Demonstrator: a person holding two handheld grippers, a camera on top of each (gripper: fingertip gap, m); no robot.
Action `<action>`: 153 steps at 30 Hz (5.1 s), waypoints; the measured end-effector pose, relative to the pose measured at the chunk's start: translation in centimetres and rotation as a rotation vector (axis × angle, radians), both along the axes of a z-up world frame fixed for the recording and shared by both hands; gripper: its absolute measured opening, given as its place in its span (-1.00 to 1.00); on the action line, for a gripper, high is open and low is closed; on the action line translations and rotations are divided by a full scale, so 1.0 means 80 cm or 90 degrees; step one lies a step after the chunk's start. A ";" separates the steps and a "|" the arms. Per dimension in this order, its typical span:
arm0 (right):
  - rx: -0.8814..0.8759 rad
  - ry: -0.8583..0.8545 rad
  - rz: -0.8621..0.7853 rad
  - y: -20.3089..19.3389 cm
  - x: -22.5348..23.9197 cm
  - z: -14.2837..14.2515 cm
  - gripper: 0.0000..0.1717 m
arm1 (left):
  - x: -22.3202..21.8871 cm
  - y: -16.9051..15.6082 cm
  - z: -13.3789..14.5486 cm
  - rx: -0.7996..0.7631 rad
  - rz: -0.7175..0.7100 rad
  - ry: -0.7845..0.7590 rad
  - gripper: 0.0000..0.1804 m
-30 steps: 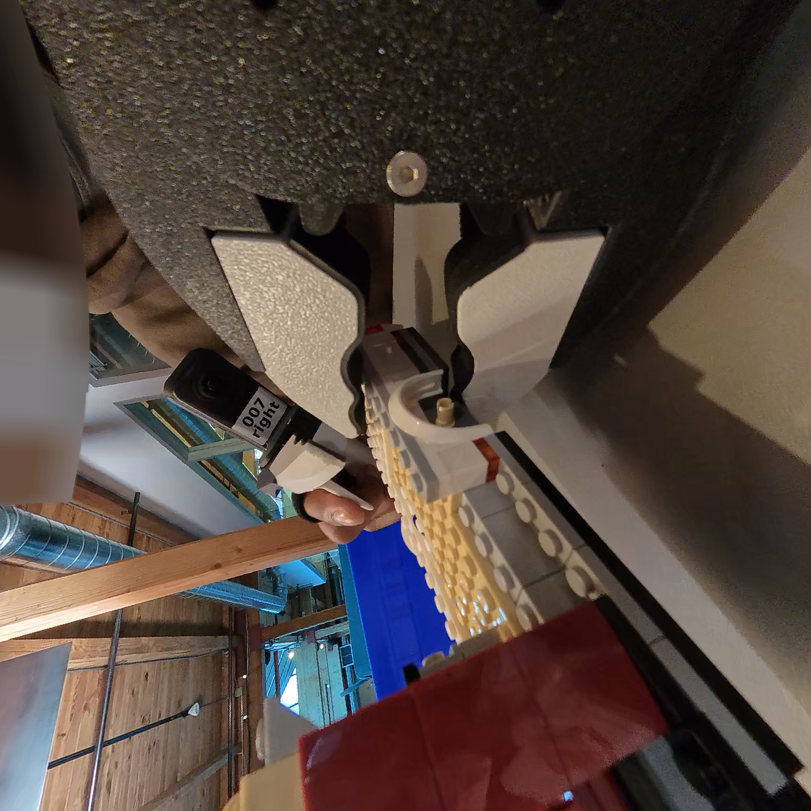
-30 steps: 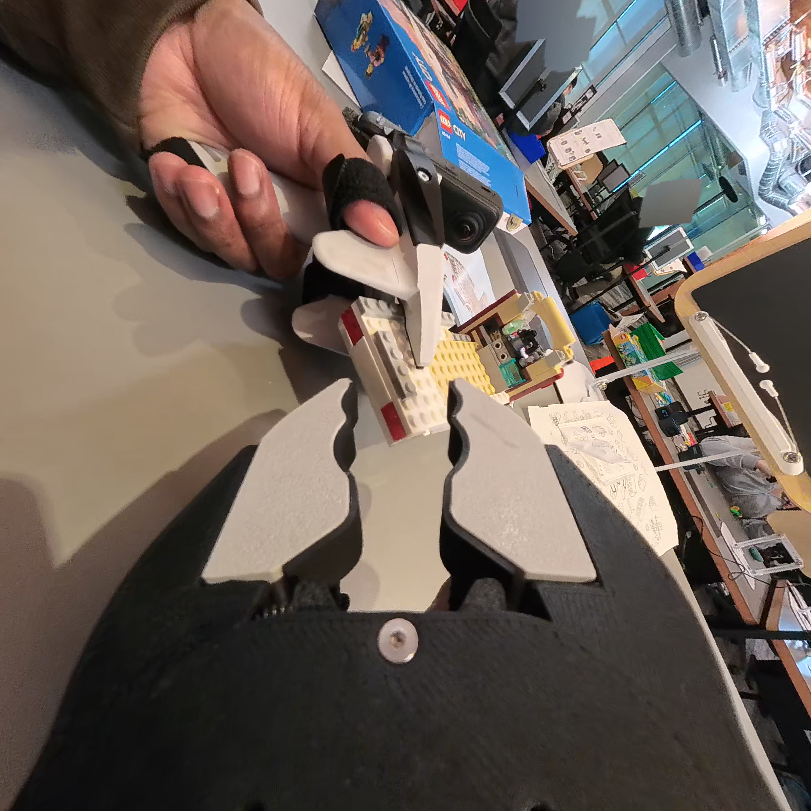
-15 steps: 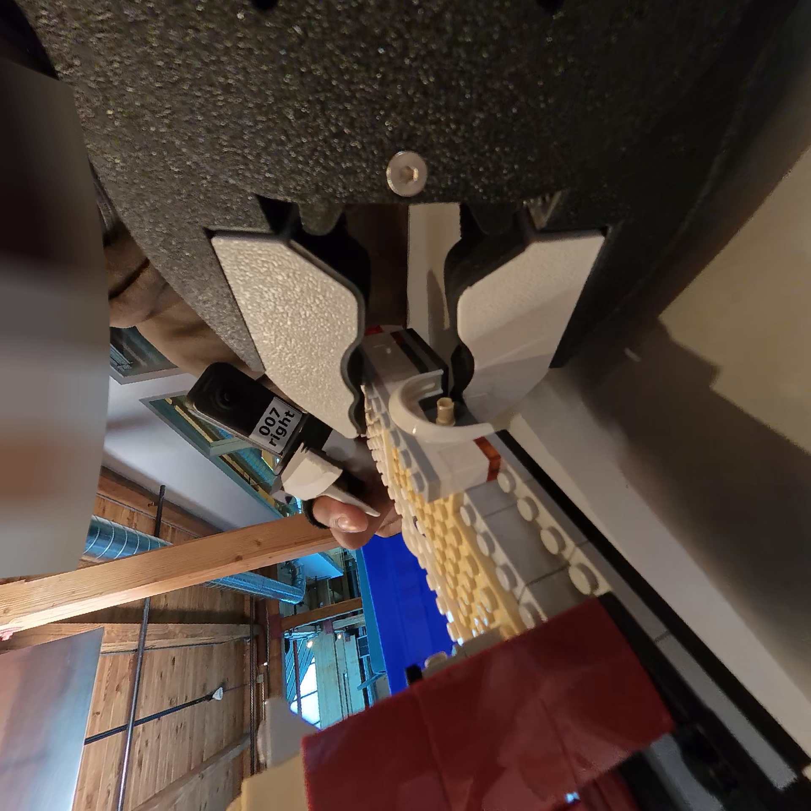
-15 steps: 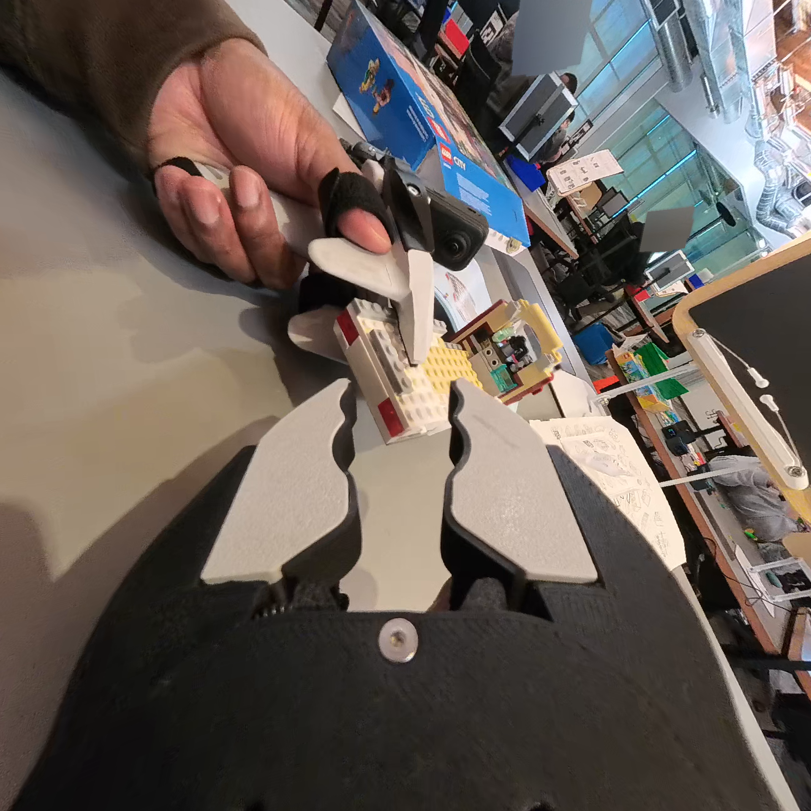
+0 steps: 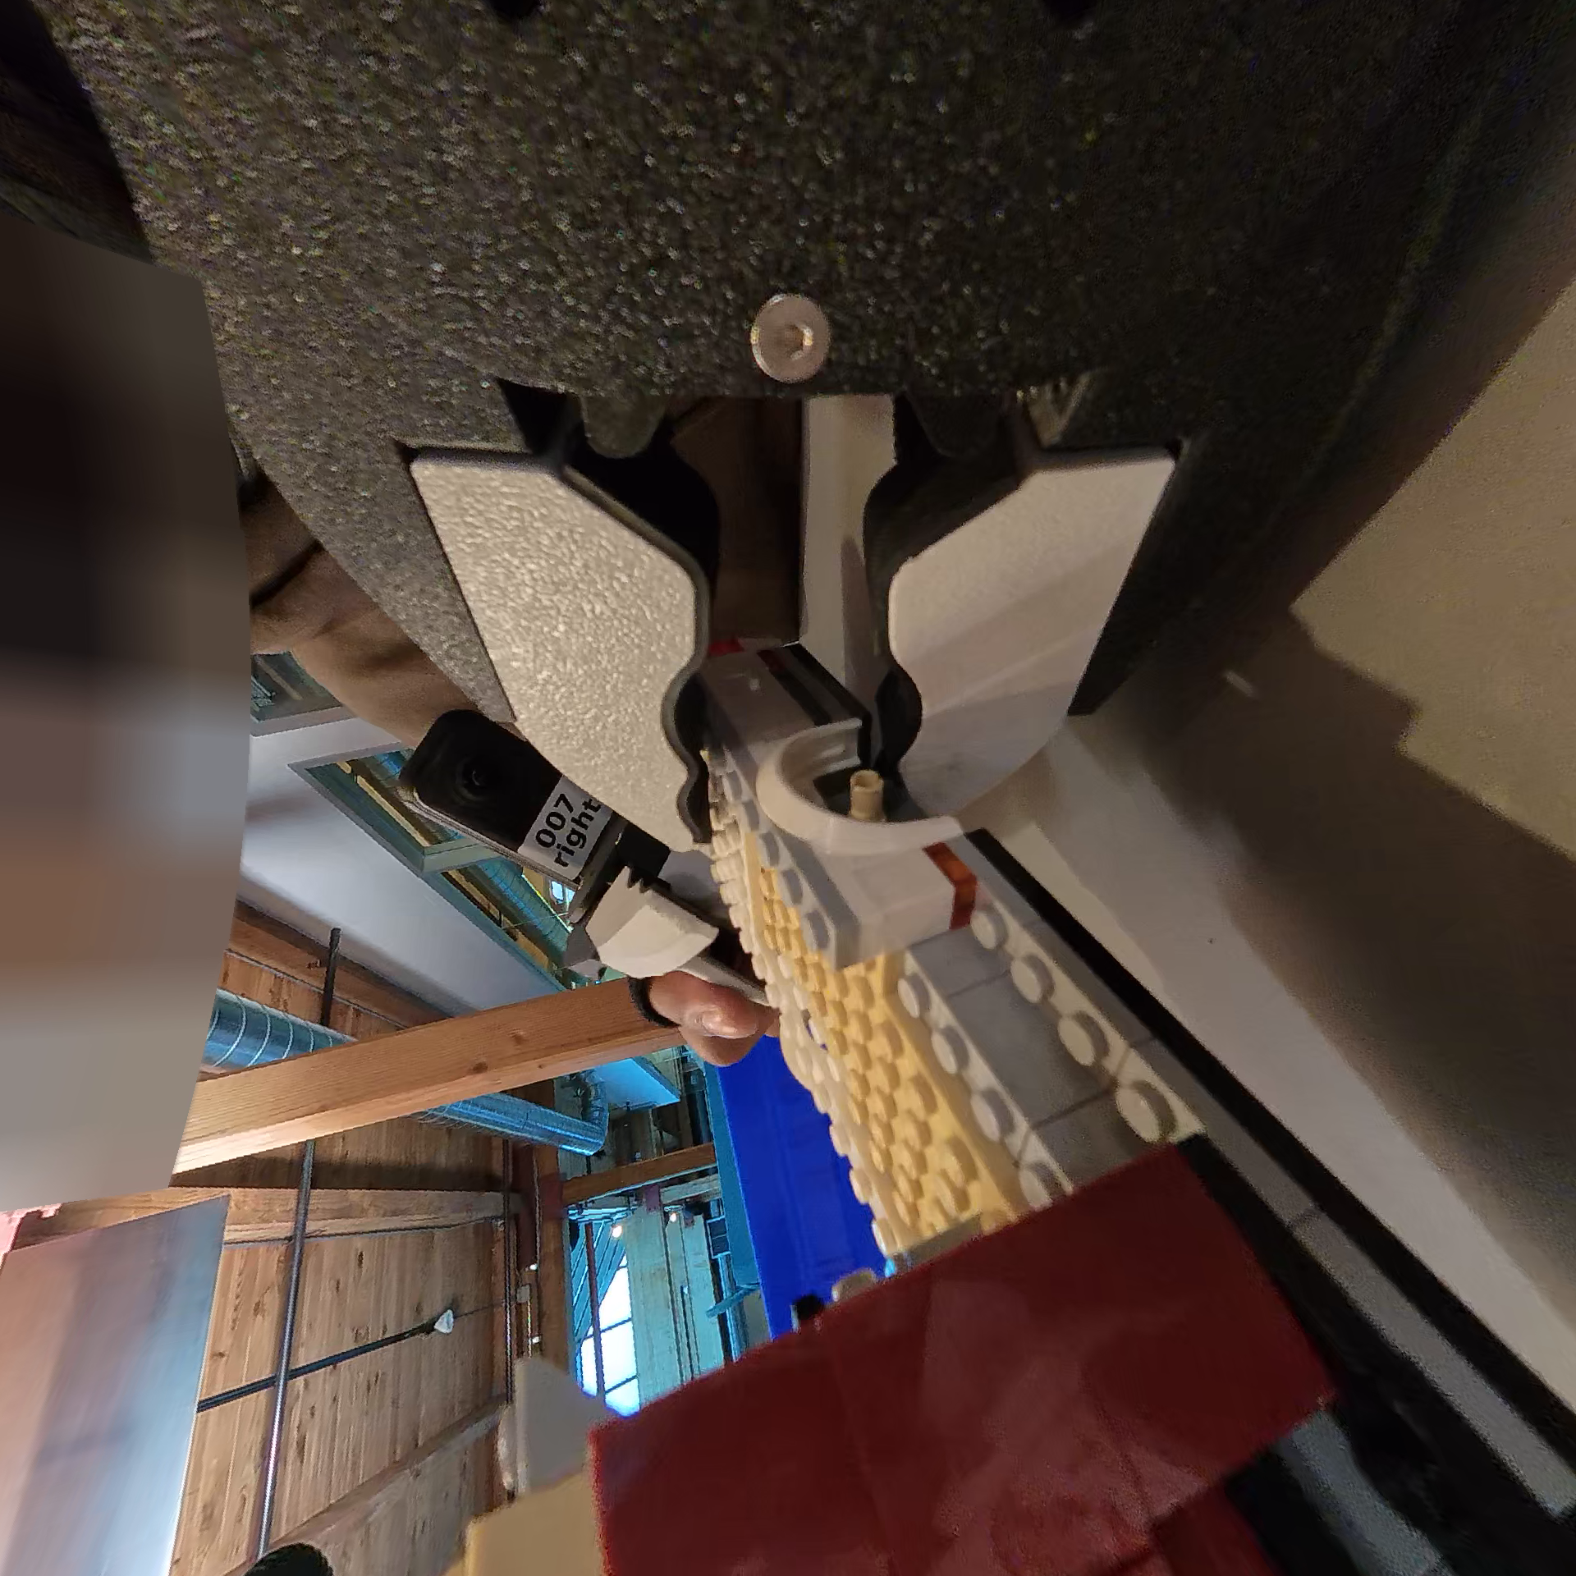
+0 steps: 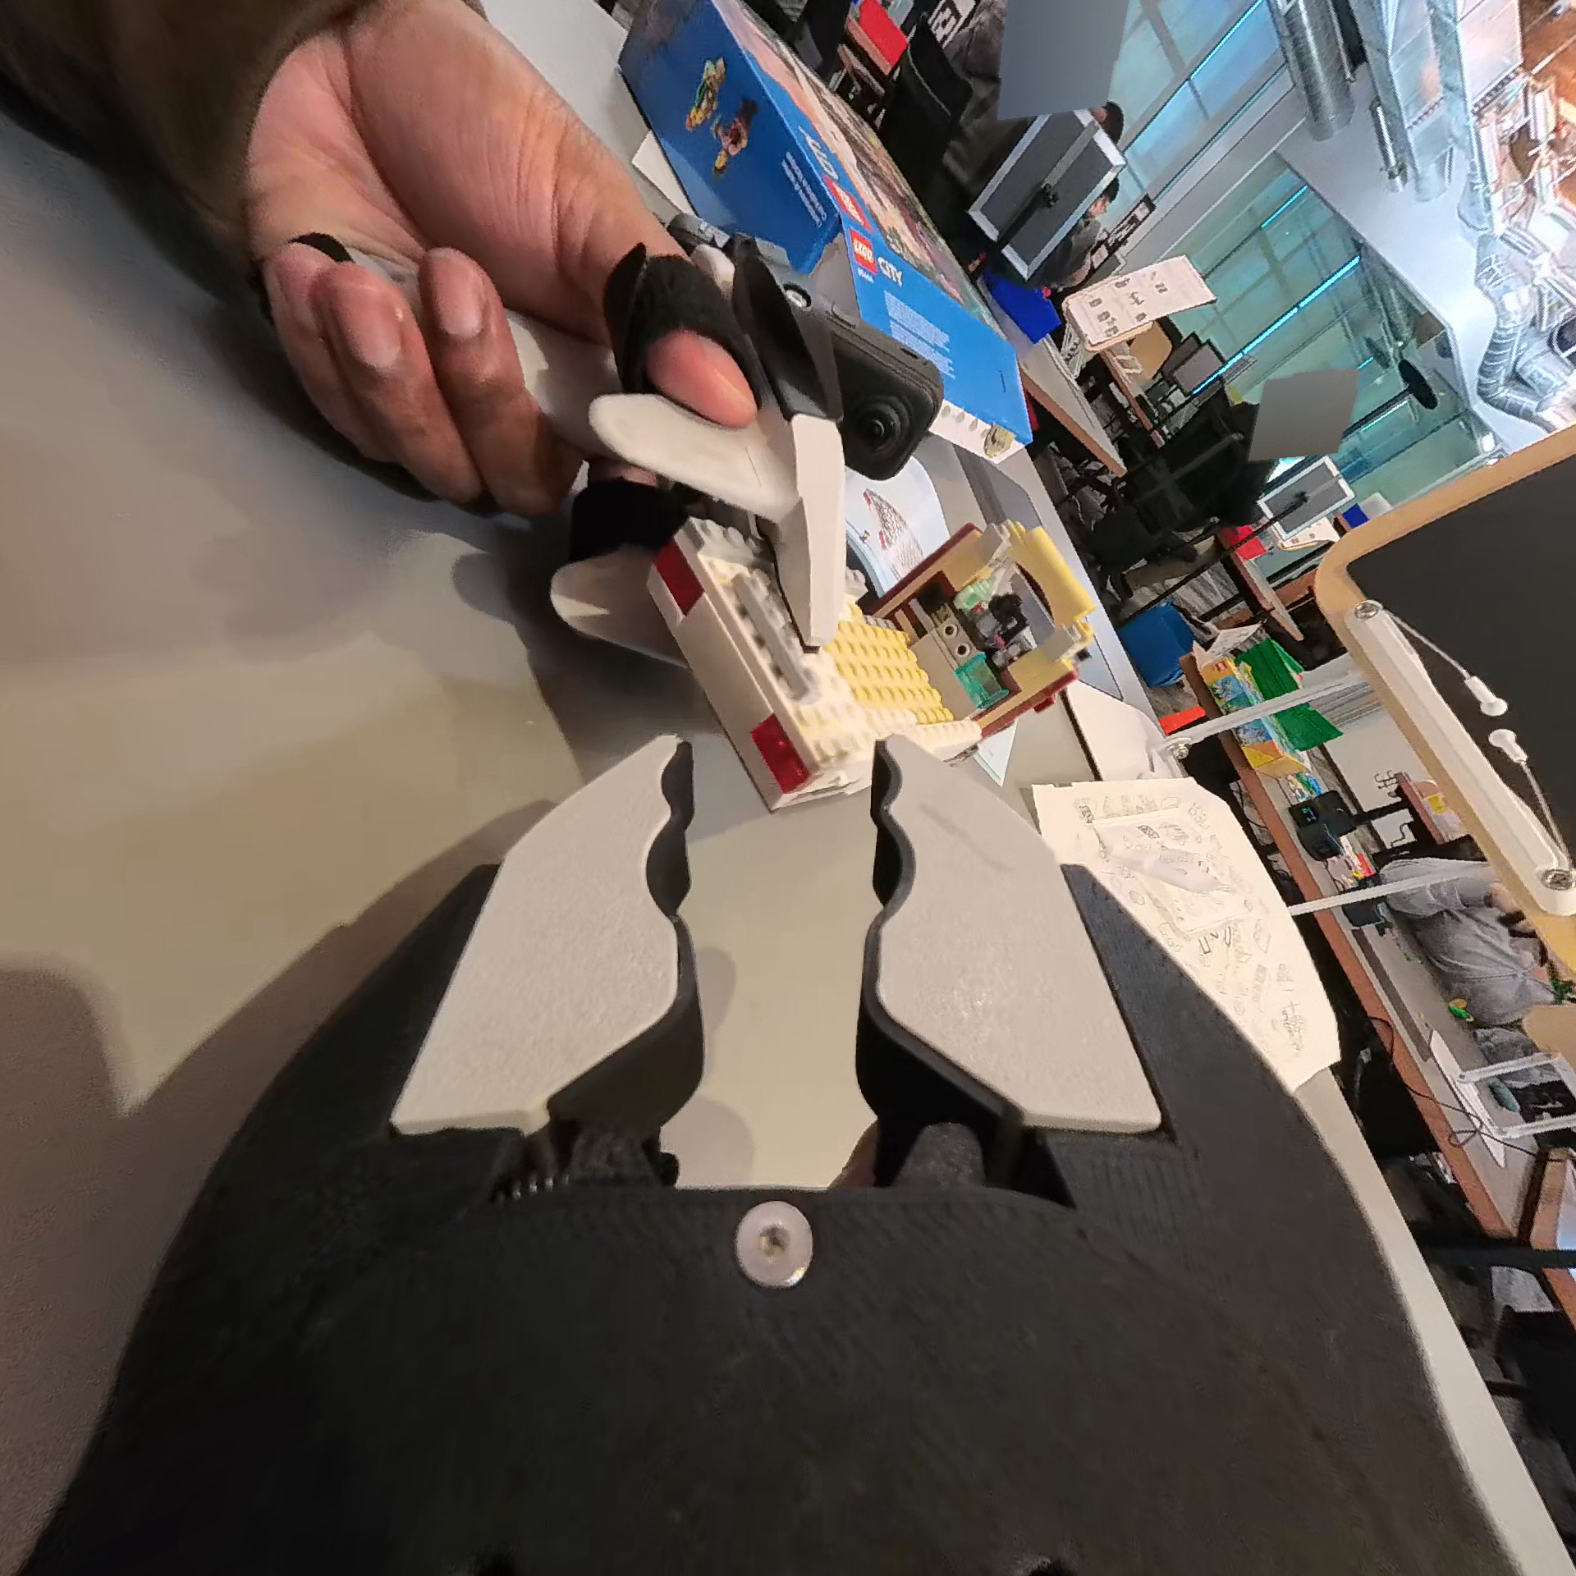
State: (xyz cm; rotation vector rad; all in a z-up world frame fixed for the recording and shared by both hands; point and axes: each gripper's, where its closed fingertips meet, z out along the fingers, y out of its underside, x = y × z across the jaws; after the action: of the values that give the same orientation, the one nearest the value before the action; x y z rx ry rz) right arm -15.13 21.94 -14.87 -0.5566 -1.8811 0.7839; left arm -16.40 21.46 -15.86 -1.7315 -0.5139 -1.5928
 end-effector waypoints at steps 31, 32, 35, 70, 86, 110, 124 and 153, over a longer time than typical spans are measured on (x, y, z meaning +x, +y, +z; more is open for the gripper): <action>0.103 0.040 0.021 -0.025 0.005 -0.001 -0.53 | -0.001 0.002 -0.010 -0.023 0.006 0.038 -0.58; 0.116 0.045 0.022 -0.029 0.005 -0.002 -0.53 | 0.000 0.002 -0.010 -0.024 0.005 0.040 -0.58; 0.168 0.068 0.022 -0.037 0.004 -0.002 -0.52 | 0.001 0.002 -0.011 -0.023 0.005 0.047 -0.58; 0.362 0.126 -0.063 -0.037 -0.013 -0.005 -0.71 | 0.000 0.004 -0.006 -0.009 0.018 0.055 -0.58; 0.379 0.135 -0.077 -0.037 -0.015 -0.004 -0.73 | -0.001 0.005 -0.004 -0.001 0.028 0.056 -0.59; 0.362 0.149 -0.089 -0.034 -0.018 0.002 -0.76 | -0.004 0.006 0.000 0.002 0.037 0.020 -0.60; 0.360 0.137 -0.091 -0.030 -0.019 0.000 -0.75 | -0.004 0.007 -0.002 -0.004 0.039 0.022 -0.61; 0.438 0.156 -0.092 -0.028 -0.019 -0.001 -0.67 | -0.003 0.007 -0.004 -0.009 0.039 0.032 -0.60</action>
State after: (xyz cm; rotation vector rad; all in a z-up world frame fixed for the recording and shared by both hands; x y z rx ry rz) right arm -16.66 19.67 -14.94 -0.1471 -1.7161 0.0753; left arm -16.66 21.98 -16.17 -1.7458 -0.5491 -1.5021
